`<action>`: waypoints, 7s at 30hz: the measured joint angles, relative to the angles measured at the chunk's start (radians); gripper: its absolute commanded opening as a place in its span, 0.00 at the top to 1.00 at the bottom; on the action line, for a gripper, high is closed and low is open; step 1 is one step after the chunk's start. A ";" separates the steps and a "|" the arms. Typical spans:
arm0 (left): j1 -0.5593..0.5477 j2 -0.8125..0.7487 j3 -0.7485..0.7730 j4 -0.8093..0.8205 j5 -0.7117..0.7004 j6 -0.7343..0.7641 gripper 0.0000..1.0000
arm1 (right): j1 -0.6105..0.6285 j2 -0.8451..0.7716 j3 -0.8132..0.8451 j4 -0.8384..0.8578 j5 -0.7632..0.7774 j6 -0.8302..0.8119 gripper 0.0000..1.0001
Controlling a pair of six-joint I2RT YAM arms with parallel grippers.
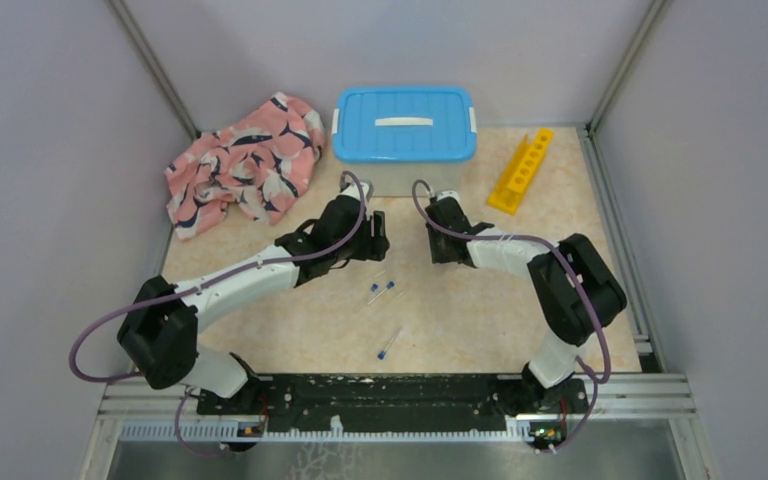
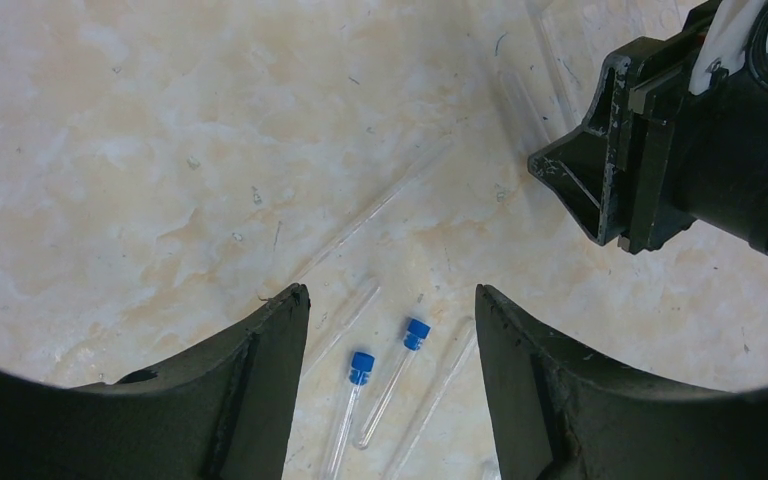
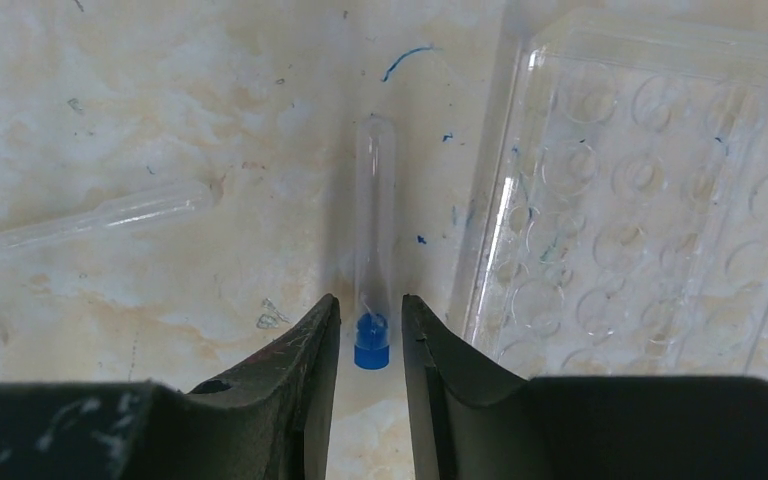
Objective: Organize the chemistry lab equipment
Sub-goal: Pick up the test tube at the center of the board.
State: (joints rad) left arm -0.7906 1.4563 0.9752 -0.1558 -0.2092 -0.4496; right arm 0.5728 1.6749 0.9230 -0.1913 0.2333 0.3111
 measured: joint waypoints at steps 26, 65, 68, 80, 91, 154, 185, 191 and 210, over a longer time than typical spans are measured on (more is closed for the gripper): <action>0.132 0.001 0.013 0.014 0.162 -0.066 0.22 | 0.092 -0.139 -0.060 0.029 -0.037 -0.032 0.87; 0.377 0.275 0.143 -0.012 1.184 -0.152 0.42 | 0.293 -0.311 -0.057 0.045 -0.195 -0.137 0.86; 0.378 0.280 0.143 -0.019 1.209 -0.137 0.44 | 0.298 -0.311 -0.057 0.044 -0.196 -0.137 0.86; 0.381 0.326 0.164 -0.086 1.262 -0.070 0.53 | 0.315 -0.311 -0.023 0.034 -0.201 -0.153 0.86; 0.381 0.336 0.176 -0.119 1.271 -0.040 0.77 | 0.322 -0.311 -0.023 0.030 -0.206 -0.154 0.86; 0.427 0.421 -0.015 1.195 1.280 -1.092 0.97 | 0.023 -0.634 -0.363 0.627 -0.322 0.345 0.49; 0.433 0.425 -0.020 1.283 1.291 -1.162 0.99 | -0.021 -0.442 -0.373 0.898 -0.515 0.608 0.66; 0.433 0.425 -0.020 1.283 1.291 -1.162 0.99 | -0.021 -0.436 -0.373 0.901 -0.510 0.607 0.68; 0.427 0.436 -0.024 1.277 1.290 -1.146 1.00 | -0.021 -0.391 -0.366 0.901 -0.497 0.598 0.73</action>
State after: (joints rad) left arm -0.3634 1.8927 0.9516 1.1213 1.0805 -1.5955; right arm 0.5514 1.2842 0.5571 0.7101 -0.2634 0.9092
